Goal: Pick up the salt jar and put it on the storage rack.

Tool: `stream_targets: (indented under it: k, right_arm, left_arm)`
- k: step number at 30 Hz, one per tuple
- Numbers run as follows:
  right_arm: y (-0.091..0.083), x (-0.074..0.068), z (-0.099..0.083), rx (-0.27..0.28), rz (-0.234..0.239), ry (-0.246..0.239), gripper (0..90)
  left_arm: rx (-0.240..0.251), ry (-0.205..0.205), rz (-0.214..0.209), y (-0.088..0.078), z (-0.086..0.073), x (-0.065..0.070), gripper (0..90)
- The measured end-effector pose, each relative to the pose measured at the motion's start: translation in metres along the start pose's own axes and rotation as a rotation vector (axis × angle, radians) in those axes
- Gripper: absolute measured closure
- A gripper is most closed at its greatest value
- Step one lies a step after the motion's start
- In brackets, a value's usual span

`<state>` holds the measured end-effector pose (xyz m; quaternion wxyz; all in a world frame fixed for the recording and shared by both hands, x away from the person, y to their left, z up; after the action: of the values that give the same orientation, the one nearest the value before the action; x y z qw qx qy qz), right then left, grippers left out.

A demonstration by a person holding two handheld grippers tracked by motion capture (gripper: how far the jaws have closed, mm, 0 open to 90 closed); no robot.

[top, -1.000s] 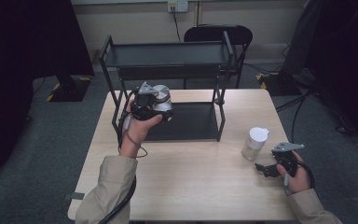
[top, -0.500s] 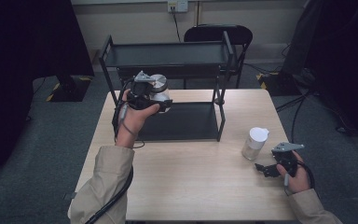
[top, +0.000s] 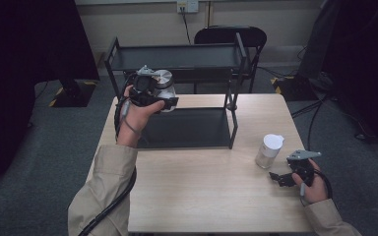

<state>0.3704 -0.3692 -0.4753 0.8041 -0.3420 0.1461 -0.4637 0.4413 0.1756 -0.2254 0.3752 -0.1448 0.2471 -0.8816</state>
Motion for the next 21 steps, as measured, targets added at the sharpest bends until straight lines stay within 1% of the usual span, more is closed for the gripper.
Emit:
stream_targets:
  k: [4, 8, 9, 13, 15, 21]
  right_arm:
    - [0.000, 0.000, 0.000, 0.000, 0.000, 0.000, 0.0]
    - [0.000, 0.000, 0.000, 0.000, 0.000, 0.000, 0.0]
    - [0.000, 0.000, 0.000, 0.000, 0.000, 0.001, 0.0]
    - [0.000, 0.000, 0.000, 0.000, 0.000, 0.000, 0.0]
    - [0.000, 0.000, 0.000, 0.000, 0.000, 0.001, 0.0]
    - [0.000, 0.000, 0.000, 0.000, 0.000, 0.000, 0.0]
  left_arm:
    - [-0.004, 0.012, 0.006, -0.004, 0.008, 0.000, 30.6]
    - [0.000, 0.008, 0.001, -0.008, 0.013, -0.001, 30.6]
    - [0.007, 0.000, -0.002, -0.010, 0.016, -0.002, 30.6]
    - [0.015, -0.002, -0.002, -0.014, 0.020, -0.003, 30.6]
    - [0.011, 0.006, 0.011, -0.018, 0.025, -0.003, 30.7]
    - [0.014, 0.001, 0.012, -0.025, 0.035, -0.006, 30.7]
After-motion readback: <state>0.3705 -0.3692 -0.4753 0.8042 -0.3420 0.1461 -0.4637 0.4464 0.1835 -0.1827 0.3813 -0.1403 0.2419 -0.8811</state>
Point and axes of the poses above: each handheld gripper's, and its own axes: y roughly forward along the jaws, z roughly out of its top, x roughly to its right, the point moved 9 cm from there along y, roughly forward along the jaws, and after that the axes turned 5 degrees about -z, right-handed, at the moved point
